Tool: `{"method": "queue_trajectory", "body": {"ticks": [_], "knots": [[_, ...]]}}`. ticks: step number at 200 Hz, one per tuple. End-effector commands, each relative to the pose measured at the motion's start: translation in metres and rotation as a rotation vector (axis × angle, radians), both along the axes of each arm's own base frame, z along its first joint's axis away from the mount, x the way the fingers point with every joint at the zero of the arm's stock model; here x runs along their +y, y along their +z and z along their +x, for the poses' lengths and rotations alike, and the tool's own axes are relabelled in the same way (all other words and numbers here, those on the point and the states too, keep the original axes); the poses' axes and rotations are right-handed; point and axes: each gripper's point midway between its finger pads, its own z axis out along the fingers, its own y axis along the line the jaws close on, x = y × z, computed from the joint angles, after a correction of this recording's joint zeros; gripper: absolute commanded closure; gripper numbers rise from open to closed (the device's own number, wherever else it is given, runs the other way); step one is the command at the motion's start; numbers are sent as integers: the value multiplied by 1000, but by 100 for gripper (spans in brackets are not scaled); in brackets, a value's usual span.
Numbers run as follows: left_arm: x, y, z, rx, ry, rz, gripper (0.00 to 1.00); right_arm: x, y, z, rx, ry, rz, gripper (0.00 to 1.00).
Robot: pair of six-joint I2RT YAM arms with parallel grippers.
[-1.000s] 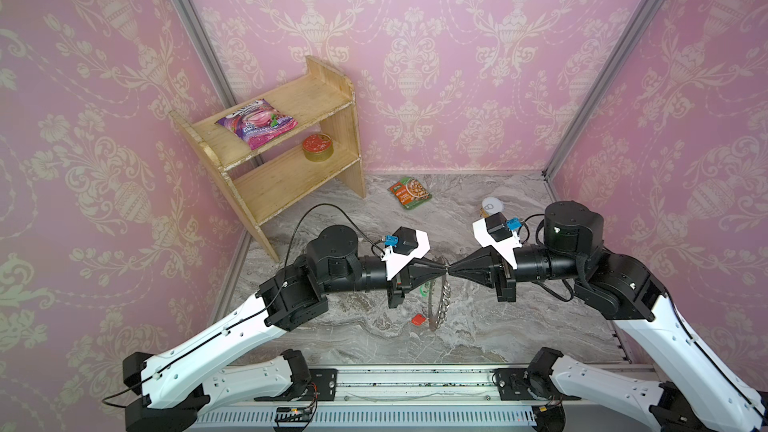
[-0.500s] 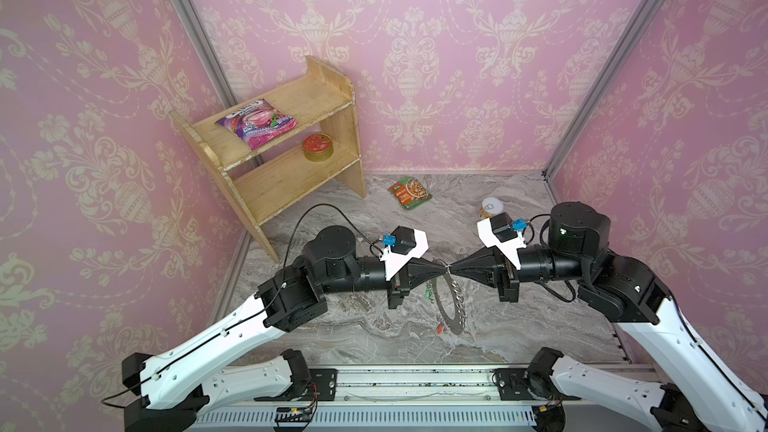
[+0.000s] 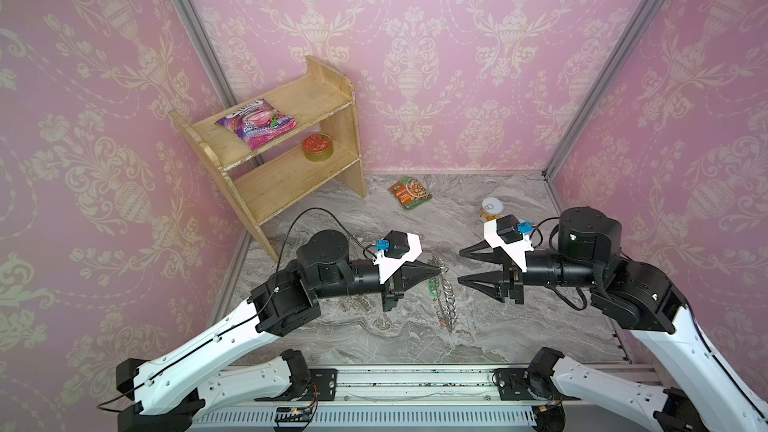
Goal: Put the keys on the keyring
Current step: 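Open the right gripper and pull it away from the plate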
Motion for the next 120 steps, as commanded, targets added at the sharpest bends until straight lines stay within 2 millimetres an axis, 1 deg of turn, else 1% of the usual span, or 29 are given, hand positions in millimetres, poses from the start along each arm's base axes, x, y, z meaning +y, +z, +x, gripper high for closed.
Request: {"method": "queue_trajectory", "body": {"ticks": [1,13,23,36,52,57,59,61,72,96,120], "knots": [[7,8,0,-40,24,-26,100,-12,-22,18,39,-141,-47,37],[8,6,0,-32,26,-28,100,-16,-34,28,67,-199,-64,34],[10,5,0,-26,36,-29,100,-22,-45,41,98,-277,-79,30],[13,0,2,-19,57,-25,100,-34,-62,60,145,-393,-100,25],[17,-6,4,-17,82,-12,100,-52,-82,82,221,-530,-108,22],[18,-8,4,-18,85,-7,100,-58,-82,88,236,-567,-96,22],[18,-9,5,-18,88,-4,100,-60,-94,90,264,-582,-111,22],[19,-10,5,-18,90,-3,100,-62,-99,92,278,-598,-113,22],[20,-15,5,-19,95,13,100,-76,-111,104,327,-685,-103,21],[22,-24,4,-25,91,32,100,-105,-141,121,425,-862,-103,20],[24,-30,3,-36,92,41,100,-132,-181,134,543,-1031,-124,20]]}}
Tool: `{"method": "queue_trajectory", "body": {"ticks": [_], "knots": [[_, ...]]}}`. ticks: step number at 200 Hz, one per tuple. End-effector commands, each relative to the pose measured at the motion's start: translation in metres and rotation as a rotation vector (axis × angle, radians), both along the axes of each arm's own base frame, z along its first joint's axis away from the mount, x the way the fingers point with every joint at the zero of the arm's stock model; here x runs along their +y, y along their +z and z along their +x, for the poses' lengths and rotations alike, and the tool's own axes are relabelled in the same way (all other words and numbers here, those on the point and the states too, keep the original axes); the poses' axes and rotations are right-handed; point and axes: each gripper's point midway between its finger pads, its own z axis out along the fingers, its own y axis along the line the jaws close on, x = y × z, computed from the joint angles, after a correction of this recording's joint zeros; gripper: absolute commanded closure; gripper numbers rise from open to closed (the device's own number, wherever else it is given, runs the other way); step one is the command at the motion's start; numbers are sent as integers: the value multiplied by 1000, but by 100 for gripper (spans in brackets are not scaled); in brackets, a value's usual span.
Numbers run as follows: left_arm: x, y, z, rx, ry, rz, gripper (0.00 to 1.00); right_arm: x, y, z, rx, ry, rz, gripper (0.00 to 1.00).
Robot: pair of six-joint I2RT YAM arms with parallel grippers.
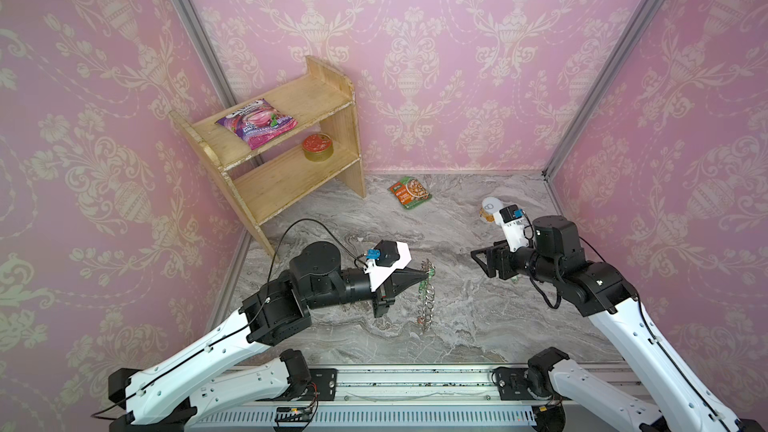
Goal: Put the keys on the keyring
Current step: 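Open the right gripper and pull it away from the plate, then lower the right gripper over the green-tagged key on the table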
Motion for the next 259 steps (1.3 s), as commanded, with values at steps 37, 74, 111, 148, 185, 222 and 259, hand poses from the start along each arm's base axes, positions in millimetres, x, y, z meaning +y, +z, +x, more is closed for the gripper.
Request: {"method": "queue_trajectory", "body": {"ticks": [37,74,111,148,185,222,259], "knots": [[11,-5,-3,-47,16,-7,100,-73,-89,23,223,-461,19,19],[13,-9,-4,-45,10,-4,100,-116,-152,15,386,-685,53,18],[14,-12,-2,-47,16,-1,100,-146,-184,27,436,-773,-15,14],[15,-13,-1,-44,23,0,100,-149,-209,55,484,-712,-75,12],[17,-12,2,-45,40,-3,100,-145,-219,75,497,-654,-78,12],[16,-14,4,-46,45,0,100,-129,-232,73,599,-593,-26,12],[14,-16,4,-44,42,7,100,-100,-238,62,653,-507,36,13]]}}
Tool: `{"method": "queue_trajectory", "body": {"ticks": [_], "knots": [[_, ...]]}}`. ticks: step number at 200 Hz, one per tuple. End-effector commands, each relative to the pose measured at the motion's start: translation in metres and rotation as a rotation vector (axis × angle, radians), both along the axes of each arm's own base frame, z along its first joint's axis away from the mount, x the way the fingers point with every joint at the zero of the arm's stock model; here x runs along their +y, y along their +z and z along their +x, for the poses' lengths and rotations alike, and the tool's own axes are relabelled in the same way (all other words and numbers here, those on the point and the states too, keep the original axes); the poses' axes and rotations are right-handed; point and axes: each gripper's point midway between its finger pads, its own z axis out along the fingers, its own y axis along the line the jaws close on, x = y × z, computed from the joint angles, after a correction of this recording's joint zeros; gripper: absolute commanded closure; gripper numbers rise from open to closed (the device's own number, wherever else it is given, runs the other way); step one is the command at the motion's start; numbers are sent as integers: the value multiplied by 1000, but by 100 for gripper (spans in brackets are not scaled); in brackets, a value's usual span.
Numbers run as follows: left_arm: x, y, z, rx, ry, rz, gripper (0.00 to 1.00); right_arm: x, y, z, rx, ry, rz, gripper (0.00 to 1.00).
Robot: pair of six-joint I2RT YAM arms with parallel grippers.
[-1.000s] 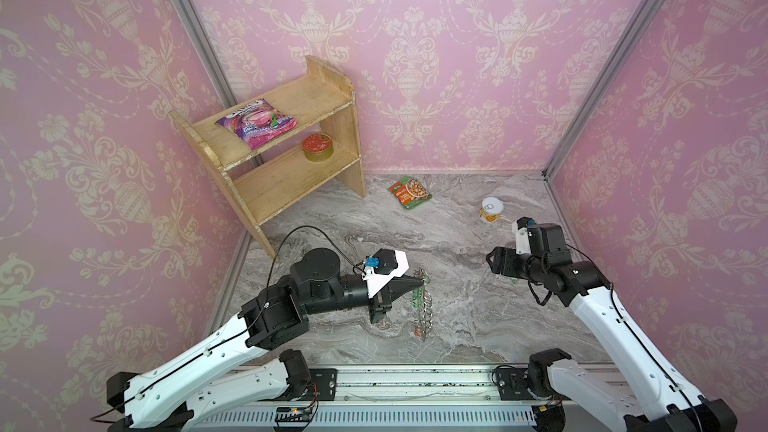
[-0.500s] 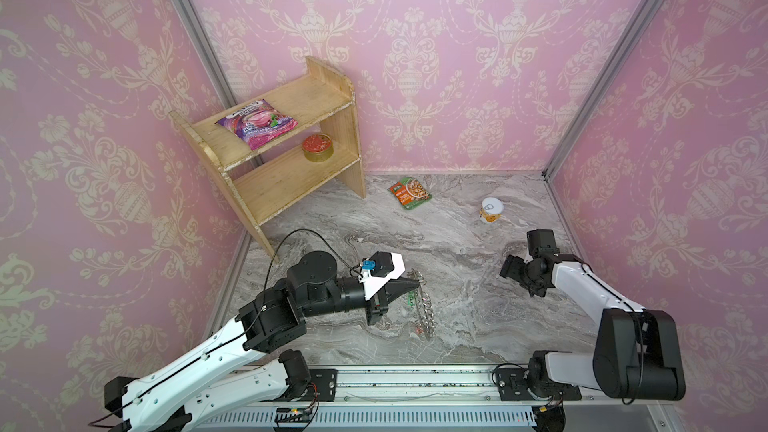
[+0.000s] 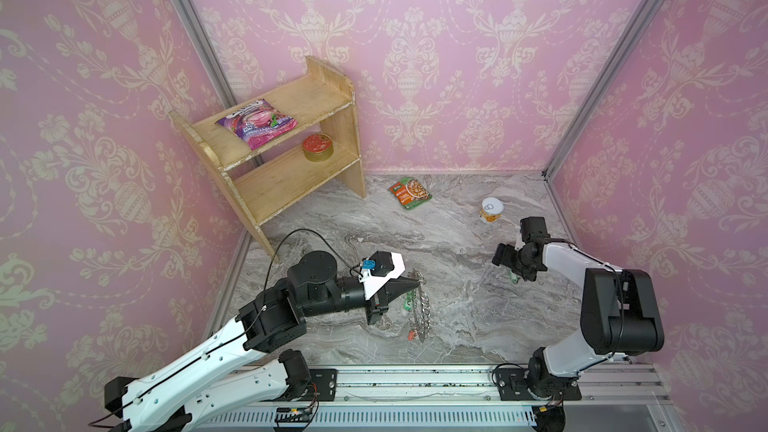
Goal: Put the keys on the keyring
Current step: 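Lower the right gripper over the green-tagged key on the table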
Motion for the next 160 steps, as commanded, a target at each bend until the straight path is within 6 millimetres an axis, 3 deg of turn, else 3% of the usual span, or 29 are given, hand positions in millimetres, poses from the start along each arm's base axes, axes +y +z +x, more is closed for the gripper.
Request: {"method": "queue_trajectory", "body": {"ticks": [1,46,80,107,128,146,160], "knots": [[2,9,5,-44,22,-28,100,28,-11,-16,67,78,95,13],[1,9,5,-41,16,-28,100,60,-8,-39,104,136,138,14],[1,9,5,-39,13,-27,100,66,-1,-57,114,148,123,14],[1,9,5,-40,10,-28,100,47,35,-55,17,119,12,15],[1,11,4,-44,8,-32,100,19,59,-57,14,94,-146,18],[0,10,4,-44,6,-33,100,-3,64,-62,53,58,-240,20],[0,10,4,-45,5,-36,100,-9,56,-64,88,33,-226,25]]}}
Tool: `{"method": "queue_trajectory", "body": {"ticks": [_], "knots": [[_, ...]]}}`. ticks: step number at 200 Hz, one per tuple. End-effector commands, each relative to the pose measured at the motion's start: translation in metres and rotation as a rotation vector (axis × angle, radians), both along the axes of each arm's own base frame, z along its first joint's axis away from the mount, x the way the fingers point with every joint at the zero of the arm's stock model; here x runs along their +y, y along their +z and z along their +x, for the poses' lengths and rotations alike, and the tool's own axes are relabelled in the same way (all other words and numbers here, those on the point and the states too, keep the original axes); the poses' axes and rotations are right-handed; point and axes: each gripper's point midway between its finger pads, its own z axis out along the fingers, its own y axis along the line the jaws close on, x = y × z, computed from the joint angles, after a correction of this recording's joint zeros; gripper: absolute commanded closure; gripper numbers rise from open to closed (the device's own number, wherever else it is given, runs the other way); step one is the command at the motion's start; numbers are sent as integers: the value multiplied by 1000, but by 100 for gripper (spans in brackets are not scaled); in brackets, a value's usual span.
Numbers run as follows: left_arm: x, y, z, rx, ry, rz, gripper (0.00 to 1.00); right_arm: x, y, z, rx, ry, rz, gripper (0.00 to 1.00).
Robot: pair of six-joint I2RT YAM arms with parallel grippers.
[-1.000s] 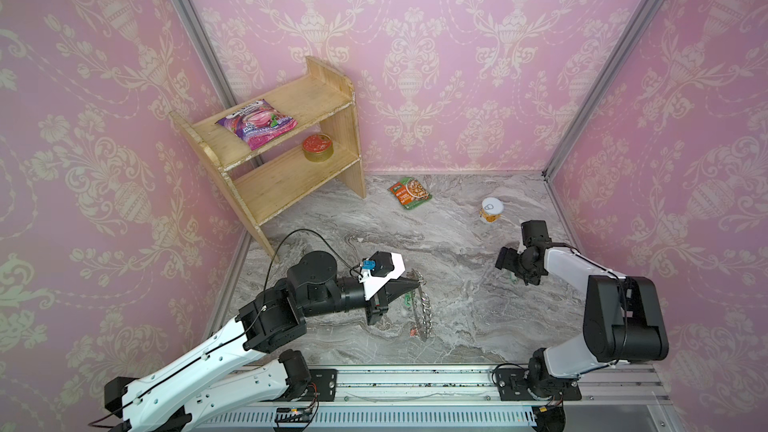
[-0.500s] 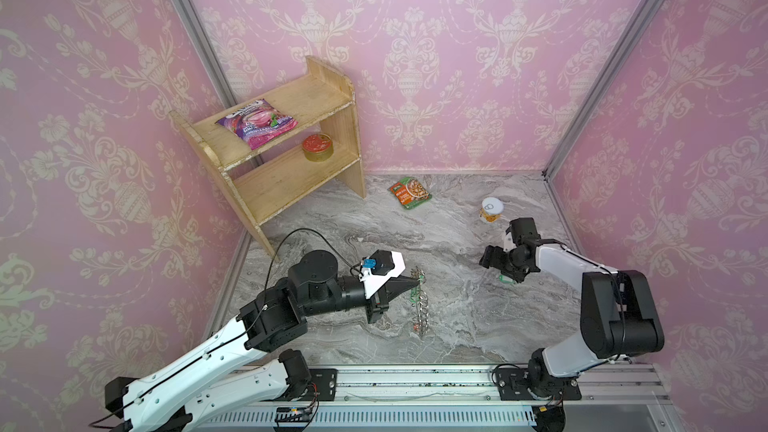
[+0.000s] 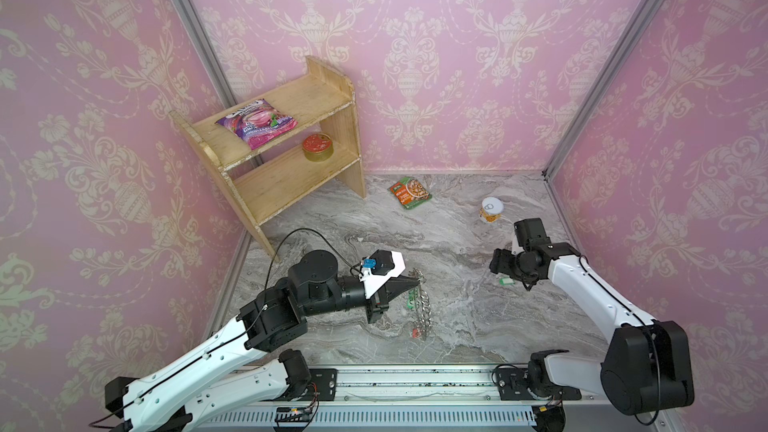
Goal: Put the keys on the keyring
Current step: 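Lower the right gripper over the green-tagged key on the table, then close the right gripper on the key's metal ring and lift it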
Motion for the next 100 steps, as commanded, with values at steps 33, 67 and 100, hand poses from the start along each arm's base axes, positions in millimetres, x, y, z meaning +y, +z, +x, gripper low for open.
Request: {"method": "queue_trajectory", "body": {"ticks": [33,67,100], "knots": [[3,13,0,-53,0,-41,100,-37,-33,-23,159,-88,-122,41],[6,15,-1,-56,4,-41,100,-32,-42,-11,135,-77,-101,59],[6,14,-1,-57,8,-40,100,-41,-45,-13,186,-92,-153,70]]}}
